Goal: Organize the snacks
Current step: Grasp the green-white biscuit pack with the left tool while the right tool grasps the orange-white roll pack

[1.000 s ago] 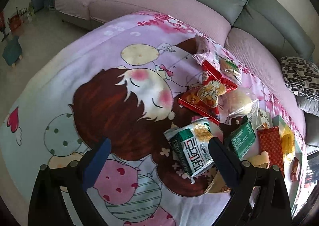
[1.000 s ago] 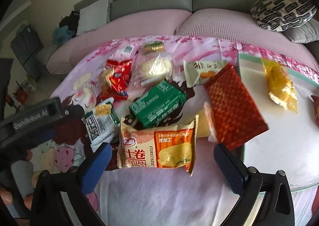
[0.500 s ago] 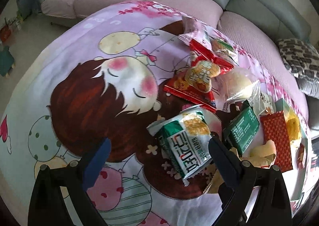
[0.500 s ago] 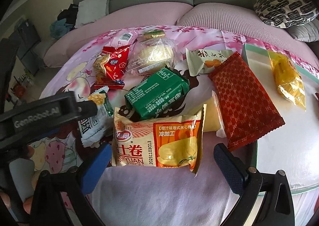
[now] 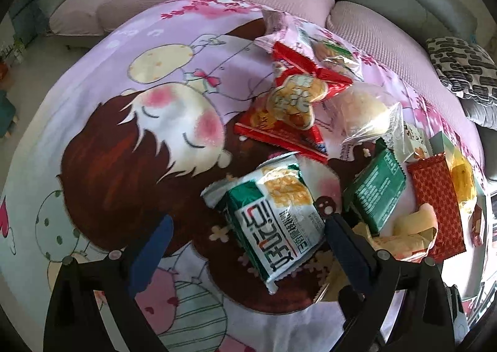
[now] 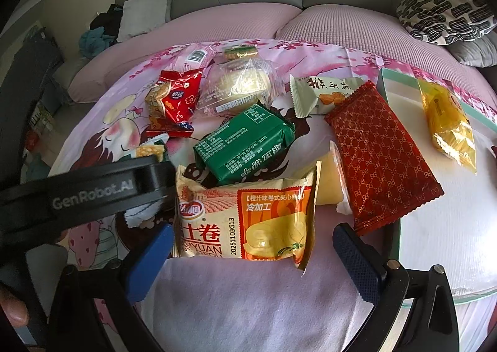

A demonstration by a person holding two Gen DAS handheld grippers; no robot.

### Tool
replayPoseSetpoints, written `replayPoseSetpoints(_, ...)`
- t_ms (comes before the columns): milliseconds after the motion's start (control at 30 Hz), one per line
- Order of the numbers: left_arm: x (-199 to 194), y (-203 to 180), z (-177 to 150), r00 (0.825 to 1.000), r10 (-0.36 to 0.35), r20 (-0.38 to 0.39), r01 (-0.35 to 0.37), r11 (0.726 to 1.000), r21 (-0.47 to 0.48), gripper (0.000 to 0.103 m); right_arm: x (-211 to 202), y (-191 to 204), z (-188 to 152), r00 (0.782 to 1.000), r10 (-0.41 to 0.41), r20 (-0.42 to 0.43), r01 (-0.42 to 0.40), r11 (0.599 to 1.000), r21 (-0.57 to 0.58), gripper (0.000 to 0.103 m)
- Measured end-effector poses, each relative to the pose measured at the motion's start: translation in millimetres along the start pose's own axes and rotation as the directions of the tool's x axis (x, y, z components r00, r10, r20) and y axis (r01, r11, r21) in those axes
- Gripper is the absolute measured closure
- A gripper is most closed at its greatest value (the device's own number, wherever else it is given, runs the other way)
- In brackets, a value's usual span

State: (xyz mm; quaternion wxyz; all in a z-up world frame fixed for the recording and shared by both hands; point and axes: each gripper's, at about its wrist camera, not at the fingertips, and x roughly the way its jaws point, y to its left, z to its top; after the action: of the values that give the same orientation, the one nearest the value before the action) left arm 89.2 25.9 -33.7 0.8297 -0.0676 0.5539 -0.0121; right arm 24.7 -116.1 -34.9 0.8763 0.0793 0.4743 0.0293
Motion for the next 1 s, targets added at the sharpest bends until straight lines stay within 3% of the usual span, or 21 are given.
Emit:
replayPoseSetpoints(300,-12,33,-6,0.998,0.058,0.017,-0.057,0.997,-0.046,0.005,1,1,0,1.000,-0.008,-0.008,0.008,1.000,-0.009,0.000)
replayPoseSetpoints(433,-16,47,-6,0.998,0.051,0.026,-0.048,0.995,-0.088,0.005,2,1,0,1.000,-0.011,-0.006,0.011,1.000,-0.009,0.000)
replayPoseSetpoints(700,-13,35,-6,0.997,0.059,0.043,-0.056,0.997,-0.059,0.006,3,5,-1,1.000,0.000,-0.003,0.000,1.000,-0.016,0.001)
replayPoseSetpoints(800,-8,28,-3,0.995,0.081,0.054,-0.078,0.996,-0.050,0.016,3,8,-1,1.000,0.005,0.001,-0.005,1.000,-0.024,0.002)
replayPoseSetpoints(1000,-4,21,-1,0.997,0.057,0.051,-0.056,0.998,-0.029,0.036,6,11,-1,1.000,-0.011,0.009,0.011,0.999,-0.035,0.005)
